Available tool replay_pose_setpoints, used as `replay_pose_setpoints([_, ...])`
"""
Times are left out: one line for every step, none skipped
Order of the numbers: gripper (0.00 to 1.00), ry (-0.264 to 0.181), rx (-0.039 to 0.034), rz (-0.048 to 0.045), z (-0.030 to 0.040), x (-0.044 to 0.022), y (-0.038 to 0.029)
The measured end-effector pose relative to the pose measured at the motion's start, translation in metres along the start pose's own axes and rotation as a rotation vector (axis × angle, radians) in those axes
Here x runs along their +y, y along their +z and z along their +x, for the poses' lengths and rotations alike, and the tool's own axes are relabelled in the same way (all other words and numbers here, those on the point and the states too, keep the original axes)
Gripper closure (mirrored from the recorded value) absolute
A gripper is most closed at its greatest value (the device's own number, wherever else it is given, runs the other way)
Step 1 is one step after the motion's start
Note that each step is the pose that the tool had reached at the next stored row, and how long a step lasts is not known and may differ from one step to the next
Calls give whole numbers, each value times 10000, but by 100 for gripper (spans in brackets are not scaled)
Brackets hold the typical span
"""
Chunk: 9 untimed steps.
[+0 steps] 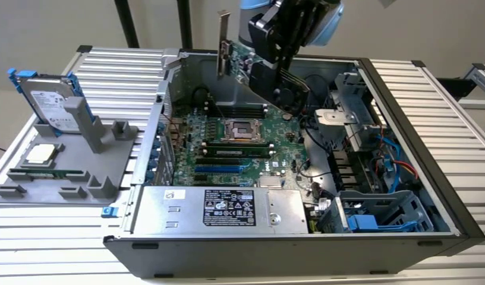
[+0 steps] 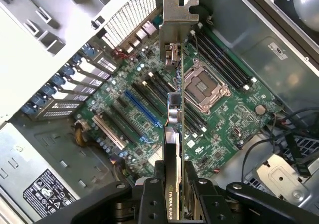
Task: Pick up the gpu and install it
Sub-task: 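Insert the gpu into the slot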
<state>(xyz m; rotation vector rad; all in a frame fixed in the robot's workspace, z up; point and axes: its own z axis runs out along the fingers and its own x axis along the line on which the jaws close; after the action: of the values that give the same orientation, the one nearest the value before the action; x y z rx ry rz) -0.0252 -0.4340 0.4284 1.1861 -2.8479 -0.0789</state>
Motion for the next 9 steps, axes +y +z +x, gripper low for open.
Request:
replay_pose_setpoints([100, -56, 4, 2, 0, 0, -1])
replay_pose_setpoints([100, -116, 8, 4, 0, 0, -2])
replay_pose_setpoints([100, -169, 11, 5, 0, 0, -2])
replay_pose_setpoints([100, -226, 16, 7, 0, 0, -3])
replay_pose_setpoints([100, -282, 20, 9, 0, 0, -4])
replay_pose_setpoints([100, -338, 24, 11, 0, 0, -5])
replay_pose_setpoints([100, -399, 27, 12, 0, 0, -5])
replay_pose_setpoints([100, -456, 30, 14, 0, 0, -5])
replay_pose_setpoints([100, -513, 35, 16, 0, 0, -6])
